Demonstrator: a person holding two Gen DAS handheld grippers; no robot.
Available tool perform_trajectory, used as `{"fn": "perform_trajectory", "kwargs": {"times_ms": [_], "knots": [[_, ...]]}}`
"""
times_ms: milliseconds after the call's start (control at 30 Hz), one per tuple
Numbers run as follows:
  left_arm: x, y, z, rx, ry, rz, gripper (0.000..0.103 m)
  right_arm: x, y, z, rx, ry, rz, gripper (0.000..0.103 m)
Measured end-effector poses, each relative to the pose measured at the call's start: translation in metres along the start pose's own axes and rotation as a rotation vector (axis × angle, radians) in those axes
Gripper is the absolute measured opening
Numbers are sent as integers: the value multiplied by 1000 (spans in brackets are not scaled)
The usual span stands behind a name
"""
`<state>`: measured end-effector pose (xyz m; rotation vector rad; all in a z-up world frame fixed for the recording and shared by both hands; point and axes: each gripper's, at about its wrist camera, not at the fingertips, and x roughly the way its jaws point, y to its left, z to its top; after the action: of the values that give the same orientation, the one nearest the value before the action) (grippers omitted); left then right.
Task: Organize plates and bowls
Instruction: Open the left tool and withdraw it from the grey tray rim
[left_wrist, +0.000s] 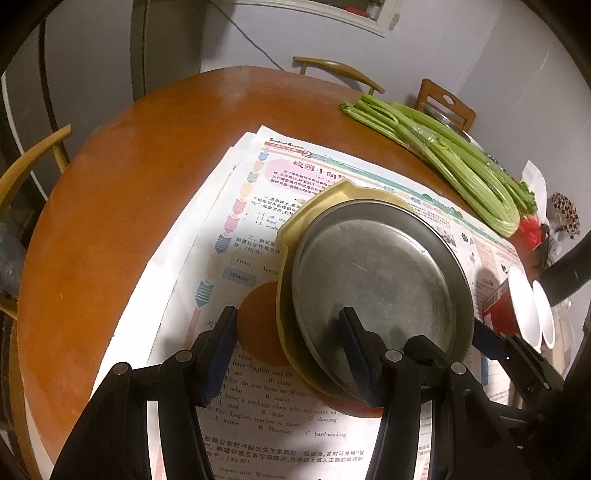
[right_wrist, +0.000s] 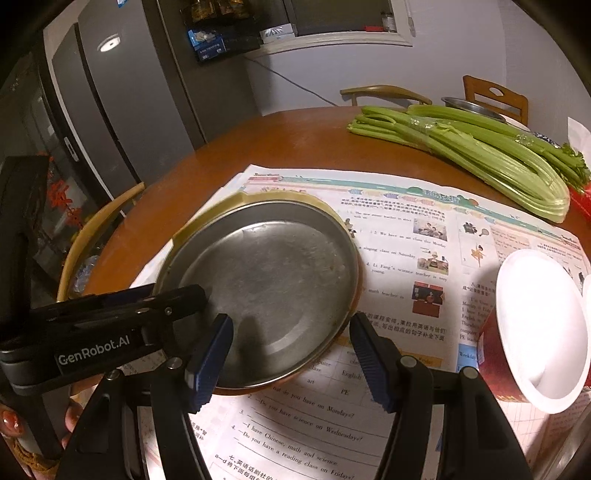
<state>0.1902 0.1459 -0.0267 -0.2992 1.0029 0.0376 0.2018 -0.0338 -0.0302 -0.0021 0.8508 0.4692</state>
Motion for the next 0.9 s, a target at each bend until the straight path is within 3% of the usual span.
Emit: {"fn": "perform_trajectory", "kwargs": {"times_ms": [233,600,900], "knots": [[-5,4,-3,-12,-17,29,57,-11,-9,2,31,-40,2,65],[-56,4,-15,-24,-145,86,57,-36,-7,2,28,-88,10,65],[-81,1,-31,-45,-181,59,57,-64,1,-3,-3,-131,22,66]]}}
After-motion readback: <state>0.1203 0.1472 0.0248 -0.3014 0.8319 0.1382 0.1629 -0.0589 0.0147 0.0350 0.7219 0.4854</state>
